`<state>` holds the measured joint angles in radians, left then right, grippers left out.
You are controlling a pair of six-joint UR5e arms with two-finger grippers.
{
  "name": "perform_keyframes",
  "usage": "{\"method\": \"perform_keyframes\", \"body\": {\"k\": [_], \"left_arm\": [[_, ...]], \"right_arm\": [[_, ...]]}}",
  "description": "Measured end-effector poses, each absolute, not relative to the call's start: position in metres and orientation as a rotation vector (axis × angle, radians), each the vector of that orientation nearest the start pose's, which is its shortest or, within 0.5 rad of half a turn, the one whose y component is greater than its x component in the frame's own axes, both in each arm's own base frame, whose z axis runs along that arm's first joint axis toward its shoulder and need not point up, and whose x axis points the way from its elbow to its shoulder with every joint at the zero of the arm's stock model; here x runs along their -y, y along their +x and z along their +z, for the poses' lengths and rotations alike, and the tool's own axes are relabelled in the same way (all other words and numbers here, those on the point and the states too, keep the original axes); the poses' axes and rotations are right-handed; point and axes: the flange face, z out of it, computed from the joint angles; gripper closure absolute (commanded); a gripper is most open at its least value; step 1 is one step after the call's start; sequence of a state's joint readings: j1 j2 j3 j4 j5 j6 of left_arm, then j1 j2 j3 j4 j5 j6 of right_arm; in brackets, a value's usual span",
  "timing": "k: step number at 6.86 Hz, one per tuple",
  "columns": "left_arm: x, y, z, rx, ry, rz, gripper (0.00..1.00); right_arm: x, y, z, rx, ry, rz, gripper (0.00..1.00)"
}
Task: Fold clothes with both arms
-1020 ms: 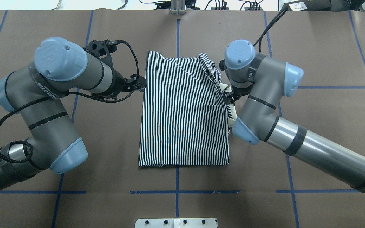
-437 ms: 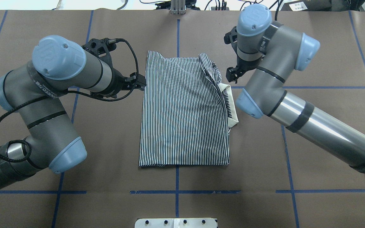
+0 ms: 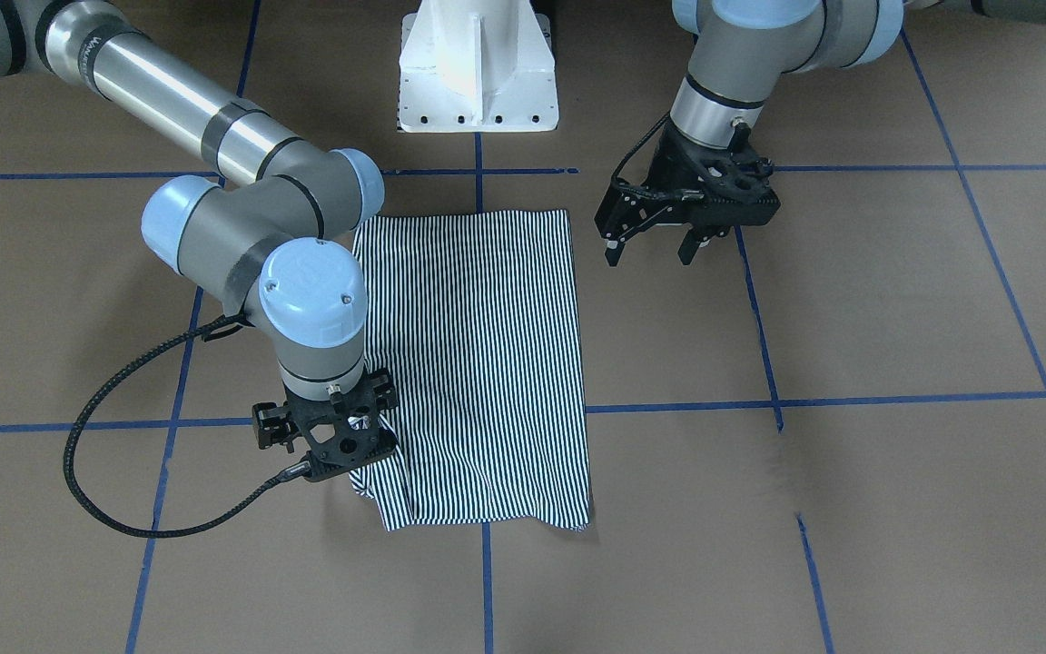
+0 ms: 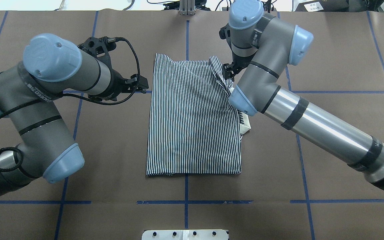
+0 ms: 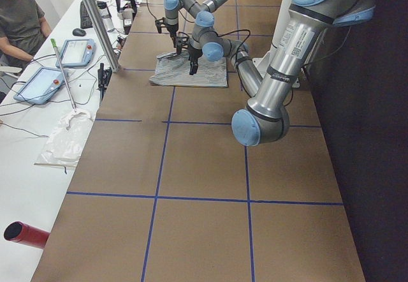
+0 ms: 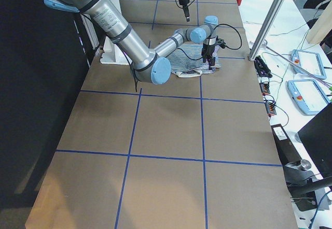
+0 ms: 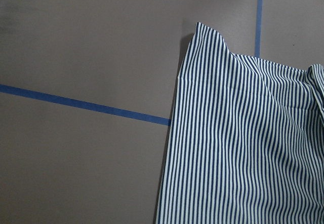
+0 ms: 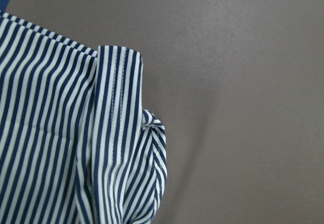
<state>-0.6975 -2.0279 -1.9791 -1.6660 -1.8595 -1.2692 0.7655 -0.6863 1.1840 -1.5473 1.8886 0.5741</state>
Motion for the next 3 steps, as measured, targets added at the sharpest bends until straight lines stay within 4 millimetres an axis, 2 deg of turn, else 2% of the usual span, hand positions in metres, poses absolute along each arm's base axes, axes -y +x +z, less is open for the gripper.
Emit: {"method": "perform_keyframes", "body": {"k": [1,3], "left_arm": [[0.448,0.363,0.217,-0.958,0.234,-0.216,0.0],[0.443,0.353,0.211,-0.958,0.244,-0.213,0.0]], "right_arm": [[0.631,-0.525,0.282,0.578,0.205,-0.314,0.0],[0.619,-0.547,0.276,0.591,0.206,-0.331,0.0]]}}
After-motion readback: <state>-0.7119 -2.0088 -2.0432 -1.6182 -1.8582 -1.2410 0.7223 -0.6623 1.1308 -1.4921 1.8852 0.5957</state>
